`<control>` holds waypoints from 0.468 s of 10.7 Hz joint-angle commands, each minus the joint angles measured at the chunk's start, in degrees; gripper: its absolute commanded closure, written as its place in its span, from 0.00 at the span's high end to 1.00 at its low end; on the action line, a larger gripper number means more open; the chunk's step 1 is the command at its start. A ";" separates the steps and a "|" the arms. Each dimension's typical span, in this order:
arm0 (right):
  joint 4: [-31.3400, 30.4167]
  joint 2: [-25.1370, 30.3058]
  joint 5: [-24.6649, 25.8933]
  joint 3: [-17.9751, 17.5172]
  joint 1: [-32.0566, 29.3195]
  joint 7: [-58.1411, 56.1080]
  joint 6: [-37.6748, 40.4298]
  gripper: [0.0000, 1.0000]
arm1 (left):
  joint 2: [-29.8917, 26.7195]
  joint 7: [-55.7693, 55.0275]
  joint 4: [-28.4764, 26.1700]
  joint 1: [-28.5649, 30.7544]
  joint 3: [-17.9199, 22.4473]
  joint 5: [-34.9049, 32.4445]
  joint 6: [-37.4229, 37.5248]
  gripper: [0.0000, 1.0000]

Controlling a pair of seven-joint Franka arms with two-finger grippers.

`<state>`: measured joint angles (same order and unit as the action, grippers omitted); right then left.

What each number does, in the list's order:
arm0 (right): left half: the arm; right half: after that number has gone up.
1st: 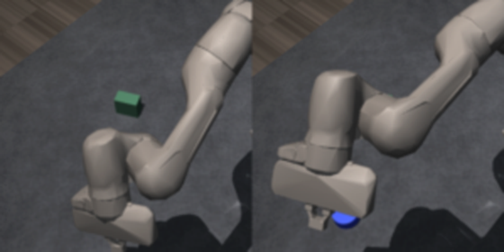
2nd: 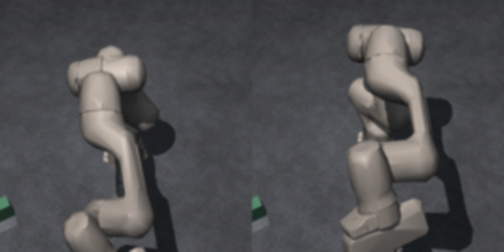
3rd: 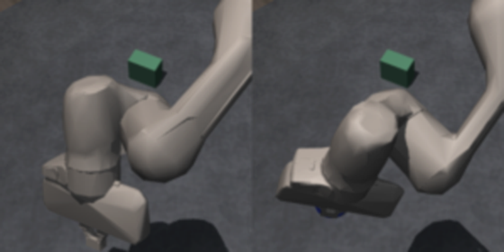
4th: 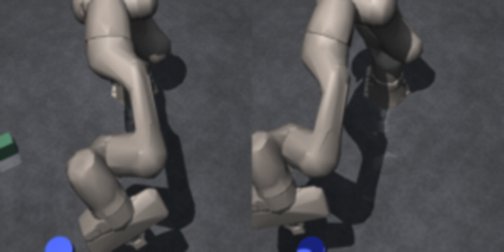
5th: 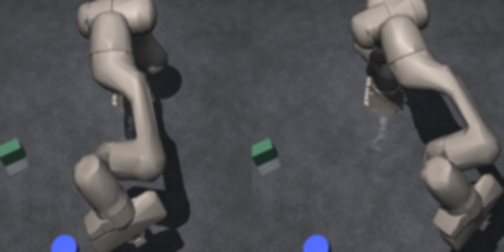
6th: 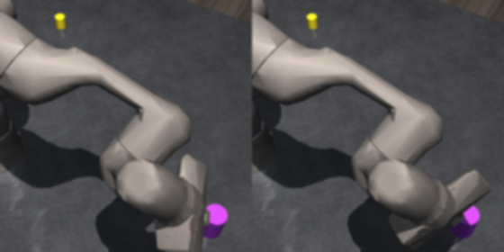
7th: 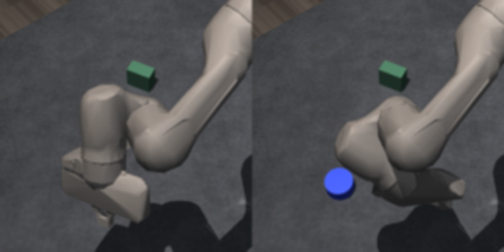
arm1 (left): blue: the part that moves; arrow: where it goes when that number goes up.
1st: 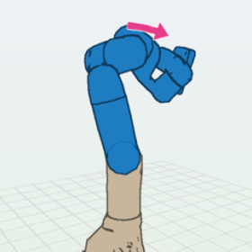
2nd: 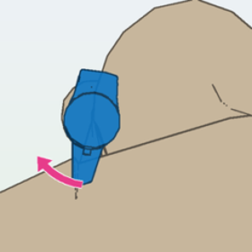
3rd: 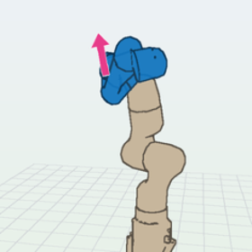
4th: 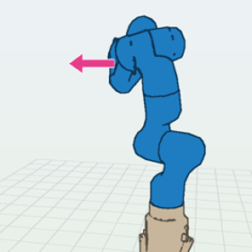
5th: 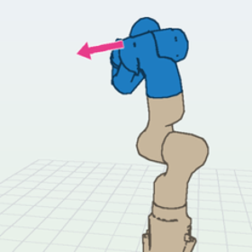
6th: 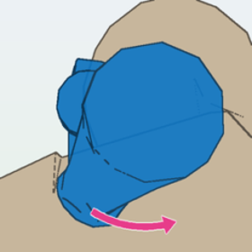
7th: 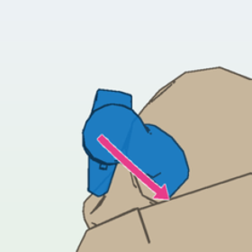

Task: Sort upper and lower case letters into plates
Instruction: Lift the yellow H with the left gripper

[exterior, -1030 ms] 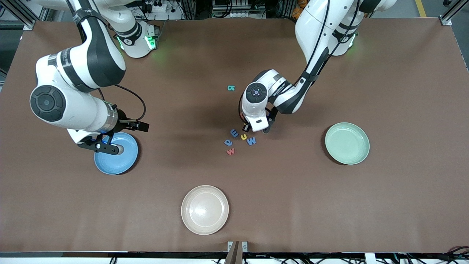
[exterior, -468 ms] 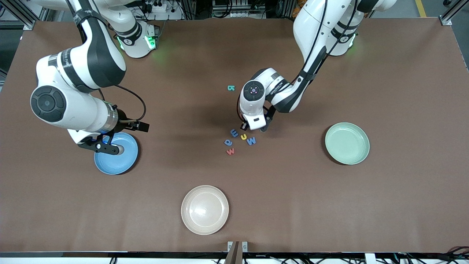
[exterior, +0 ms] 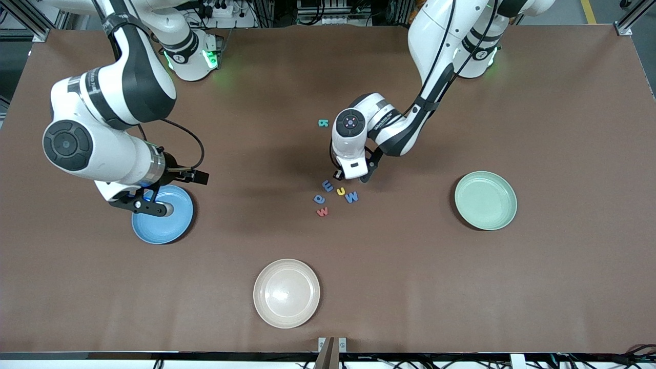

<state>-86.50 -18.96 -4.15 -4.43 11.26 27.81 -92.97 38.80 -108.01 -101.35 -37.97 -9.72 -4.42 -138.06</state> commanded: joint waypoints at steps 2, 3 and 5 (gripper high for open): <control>0.28 -0.20 -0.16 -0.05 -0.01 0.93 -0.02 1.00 | -8.19 14.26 -0.16 5.51 -1.78 -1.30 6.91 0.00; 0.28 -0.29 -0.16 -0.14 -0.01 1.02 -0.11 1.00 | -10.30 21.10 -0.16 9.80 -3.89 -1.30 9.10 0.00; 0.46 -0.81 -0.33 -0.05 1.56 1.11 -0.37 1.00 | -14.09 39.45 -0.68 18.33 -5.92 -1.30 15.50 0.00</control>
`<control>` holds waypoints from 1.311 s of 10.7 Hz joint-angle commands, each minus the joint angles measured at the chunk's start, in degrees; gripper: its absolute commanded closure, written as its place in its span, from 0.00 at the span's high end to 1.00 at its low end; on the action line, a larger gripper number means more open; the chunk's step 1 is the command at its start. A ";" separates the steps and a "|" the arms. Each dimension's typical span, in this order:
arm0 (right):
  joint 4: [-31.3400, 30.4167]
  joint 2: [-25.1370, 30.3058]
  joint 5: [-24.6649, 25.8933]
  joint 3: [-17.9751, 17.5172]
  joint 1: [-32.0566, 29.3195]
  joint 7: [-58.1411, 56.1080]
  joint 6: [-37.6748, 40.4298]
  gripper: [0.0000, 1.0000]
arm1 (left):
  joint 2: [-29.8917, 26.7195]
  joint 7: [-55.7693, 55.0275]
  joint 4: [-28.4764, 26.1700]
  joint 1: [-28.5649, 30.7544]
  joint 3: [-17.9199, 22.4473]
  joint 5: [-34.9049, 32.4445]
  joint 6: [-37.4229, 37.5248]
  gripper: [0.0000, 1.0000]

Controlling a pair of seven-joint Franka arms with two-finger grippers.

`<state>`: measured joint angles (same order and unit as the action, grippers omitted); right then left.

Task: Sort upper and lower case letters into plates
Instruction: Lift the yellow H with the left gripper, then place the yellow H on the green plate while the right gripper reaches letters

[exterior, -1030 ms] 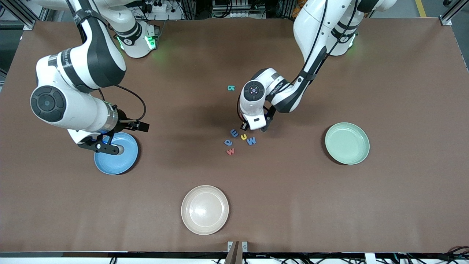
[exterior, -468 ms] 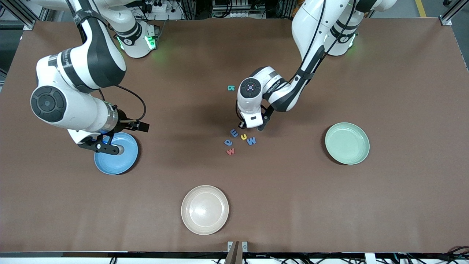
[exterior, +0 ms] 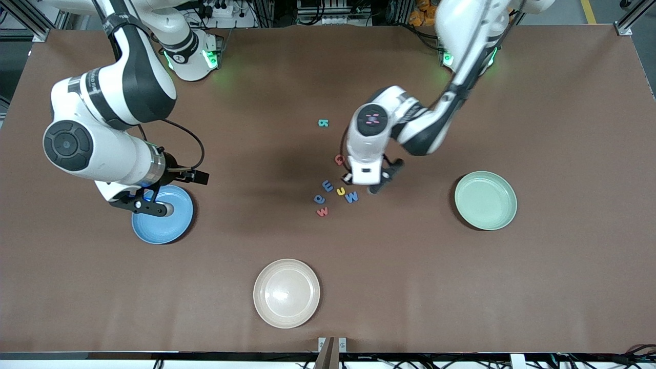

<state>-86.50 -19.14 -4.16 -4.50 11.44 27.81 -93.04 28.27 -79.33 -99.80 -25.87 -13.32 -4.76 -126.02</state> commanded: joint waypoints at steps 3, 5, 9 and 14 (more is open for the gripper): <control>0.46 -2.65 -0.67 -0.07 5.42 9.78 -4.15 1.00 | -5.59 37.58 -3.81 17.47 -2.32 -0.87 8.16 0.00; 0.37 -4.75 -2.59 -0.07 8.06 10.85 -5.91 1.00 | -5.42 52.71 -5.92 24.25 -2.15 -1.13 8.16 0.00; 0.28 -10.99 -4.89 -0.16 14.91 13.67 -15.90 1.00 | -1.48 68.78 -6.46 31.23 1.00 -2.80 7.46 0.00; 0.46 -17.23 -6.21 -0.16 19.14 19.82 -24.72 1.00 | -2.07 71.16 -5.41 31.67 1.37 -6.93 7.02 1.00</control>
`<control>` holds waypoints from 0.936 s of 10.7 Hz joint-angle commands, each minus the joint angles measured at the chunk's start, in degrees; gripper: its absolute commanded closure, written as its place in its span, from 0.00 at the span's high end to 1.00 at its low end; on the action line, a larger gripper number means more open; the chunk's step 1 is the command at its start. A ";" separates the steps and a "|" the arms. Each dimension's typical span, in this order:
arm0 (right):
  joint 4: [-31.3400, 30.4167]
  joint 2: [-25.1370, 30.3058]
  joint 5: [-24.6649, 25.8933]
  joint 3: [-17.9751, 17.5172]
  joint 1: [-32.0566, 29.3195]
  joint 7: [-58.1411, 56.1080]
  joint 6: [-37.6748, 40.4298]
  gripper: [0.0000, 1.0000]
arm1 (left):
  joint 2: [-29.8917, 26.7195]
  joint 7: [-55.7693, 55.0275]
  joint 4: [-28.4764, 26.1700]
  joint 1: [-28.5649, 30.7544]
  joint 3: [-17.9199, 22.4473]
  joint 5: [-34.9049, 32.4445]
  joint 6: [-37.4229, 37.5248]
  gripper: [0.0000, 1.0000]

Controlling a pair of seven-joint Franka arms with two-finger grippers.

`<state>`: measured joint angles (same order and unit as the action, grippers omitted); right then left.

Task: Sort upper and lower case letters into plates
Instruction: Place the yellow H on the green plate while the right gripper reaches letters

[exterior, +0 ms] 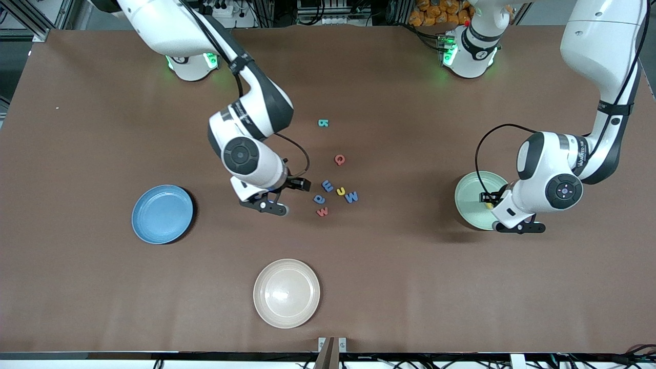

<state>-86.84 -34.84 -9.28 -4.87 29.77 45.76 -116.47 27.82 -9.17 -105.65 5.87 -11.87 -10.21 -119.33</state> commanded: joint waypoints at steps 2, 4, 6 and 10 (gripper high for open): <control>0.62 -4.69 -1.09 0.21 2.12 6.15 -7.16 1.00 | -4.78 1.00 1.41 -1.82 -0.51 -1.57 2.25 1.00; 0.97 -6.54 -1.44 0.21 2.04 7.58 -8.59 1.00 | -8.12 1.09 2.20 -5.41 -0.69 -0.87 3.93 1.00; 1.49 -9.53 -1.88 0.21 2.65 14.49 -11.12 1.00 | -11.11 1.00 2.38 -9.63 -0.78 -0.25 4.11 1.00; 7.27 -13.83 -1.88 0.21 4.41 23.39 -12.47 1.00 | -14.19 0.12 3.00 -13.07 -0.70 8.61 4.11 1.00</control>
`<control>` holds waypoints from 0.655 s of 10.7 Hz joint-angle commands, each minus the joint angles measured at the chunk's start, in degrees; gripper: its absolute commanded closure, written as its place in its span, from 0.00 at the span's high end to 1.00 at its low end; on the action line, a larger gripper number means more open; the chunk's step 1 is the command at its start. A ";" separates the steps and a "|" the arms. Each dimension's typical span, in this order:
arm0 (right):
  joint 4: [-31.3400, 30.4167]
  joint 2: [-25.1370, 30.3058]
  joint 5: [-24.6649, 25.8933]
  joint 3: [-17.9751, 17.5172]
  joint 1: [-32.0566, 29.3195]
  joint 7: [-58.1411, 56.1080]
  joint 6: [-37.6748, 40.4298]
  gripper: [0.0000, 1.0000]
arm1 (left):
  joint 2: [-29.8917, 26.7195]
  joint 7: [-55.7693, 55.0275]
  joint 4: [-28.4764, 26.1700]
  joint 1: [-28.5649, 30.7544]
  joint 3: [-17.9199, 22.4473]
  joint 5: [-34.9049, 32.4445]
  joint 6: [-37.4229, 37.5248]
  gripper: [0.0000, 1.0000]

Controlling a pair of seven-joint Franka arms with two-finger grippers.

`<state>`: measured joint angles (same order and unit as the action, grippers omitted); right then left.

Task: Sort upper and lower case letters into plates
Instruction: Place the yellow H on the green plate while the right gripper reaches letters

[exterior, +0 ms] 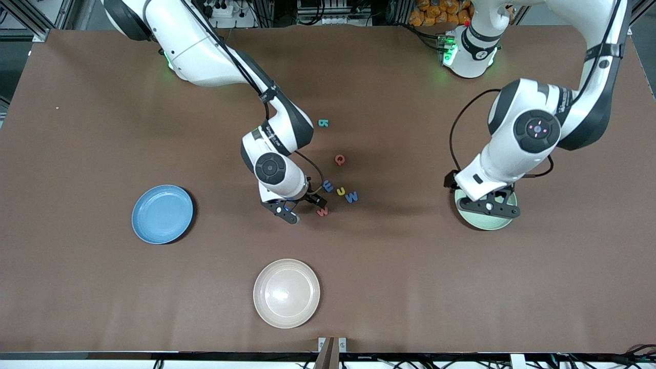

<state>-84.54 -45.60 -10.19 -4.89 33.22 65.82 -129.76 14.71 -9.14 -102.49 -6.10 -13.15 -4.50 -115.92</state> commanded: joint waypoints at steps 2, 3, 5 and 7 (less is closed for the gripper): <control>5.61 -4.23 -0.80 0.41 2.28 4.23 0.74 1.00 | -0.30 -0.18 -0.17 -3.56 0.67 5.36 0.17 1.00; 5.70 -4.58 -0.53 0.41 2.46 4.23 0.65 1.00 | 1.01 -0.27 -0.08 -5.31 0.93 7.38 -0.53 1.00; 5.70 -5.02 -0.44 0.41 2.46 4.14 0.39 1.00 | 2.07 -0.44 -0.08 -6.29 1.02 8.45 -2.81 1.00; 5.70 -5.11 -0.44 0.50 2.55 3.97 0.30 1.00 | 2.95 -0.71 -0.08 -6.38 1.11 8.63 -4.13 1.00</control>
<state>-80.73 -49.59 -10.19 -4.78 35.28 69.11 -129.72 17.23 -9.45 -102.69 -12.05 -12.87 2.37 -118.99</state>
